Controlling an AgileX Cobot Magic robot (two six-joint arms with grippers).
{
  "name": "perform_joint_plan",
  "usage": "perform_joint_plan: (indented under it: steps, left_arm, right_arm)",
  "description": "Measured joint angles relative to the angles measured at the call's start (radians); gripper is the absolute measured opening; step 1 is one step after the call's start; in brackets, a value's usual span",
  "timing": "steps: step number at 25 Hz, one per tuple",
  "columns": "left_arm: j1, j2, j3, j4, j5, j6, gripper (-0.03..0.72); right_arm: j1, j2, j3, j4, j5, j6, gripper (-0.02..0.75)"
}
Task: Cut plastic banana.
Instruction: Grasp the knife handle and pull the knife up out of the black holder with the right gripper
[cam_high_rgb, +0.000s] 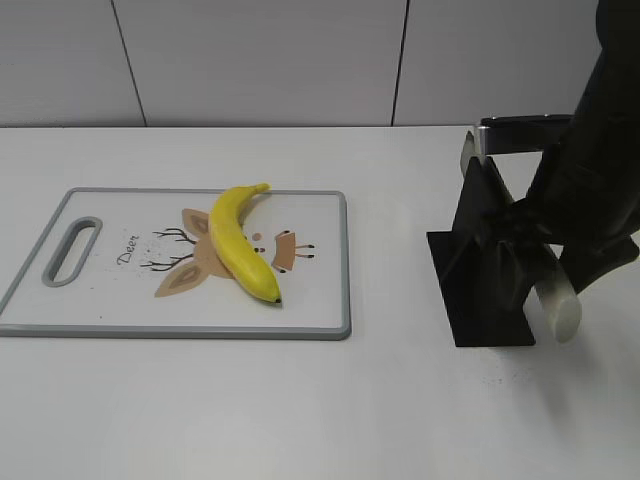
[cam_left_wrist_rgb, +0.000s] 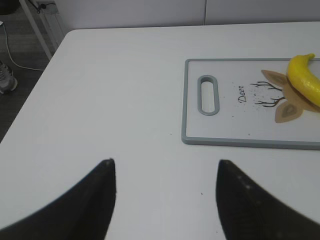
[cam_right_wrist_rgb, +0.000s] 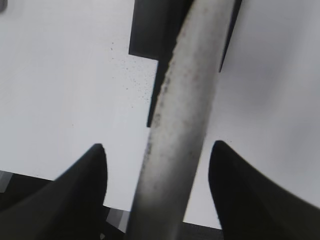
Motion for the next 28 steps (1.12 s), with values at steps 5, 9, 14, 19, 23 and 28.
perform_joint_plan:
  steps: [5, 9, 14, 19, 23, 28]
  left_arm:
    - [0.000, 0.000, 0.000, 0.000, 0.000, 0.000, 0.593]
    - [0.000, 0.000, 0.000, 0.000, 0.000, 0.000, 0.593]
    - [0.000, 0.000, 0.000, 0.000, 0.000, 0.000, 0.592]
    - [0.000, 0.000, 0.000, 0.000, 0.000, 0.000, 0.593]
    - [0.000, 0.000, 0.000, 0.000, 0.000, 0.000, 0.593]
    - [0.000, 0.000, 0.000, 0.000, 0.000, 0.000, 0.593]
  right_arm:
    - [0.000, 0.008, 0.000, 0.000, 0.000, 0.010, 0.315]
    - [0.000, 0.008, -0.002, -0.001, 0.004, 0.036, 0.197]
    - [0.000, -0.001, -0.004, -0.001, 0.016, 0.040, 0.193]
    - [0.000, -0.045, -0.012, 0.018, 0.058, 0.044, 0.193]
    - [0.000, -0.092, -0.045, 0.018, 0.099, 0.050, 0.193]
    - [0.000, -0.140, -0.115, 0.023, 0.122, 0.031, 0.188]
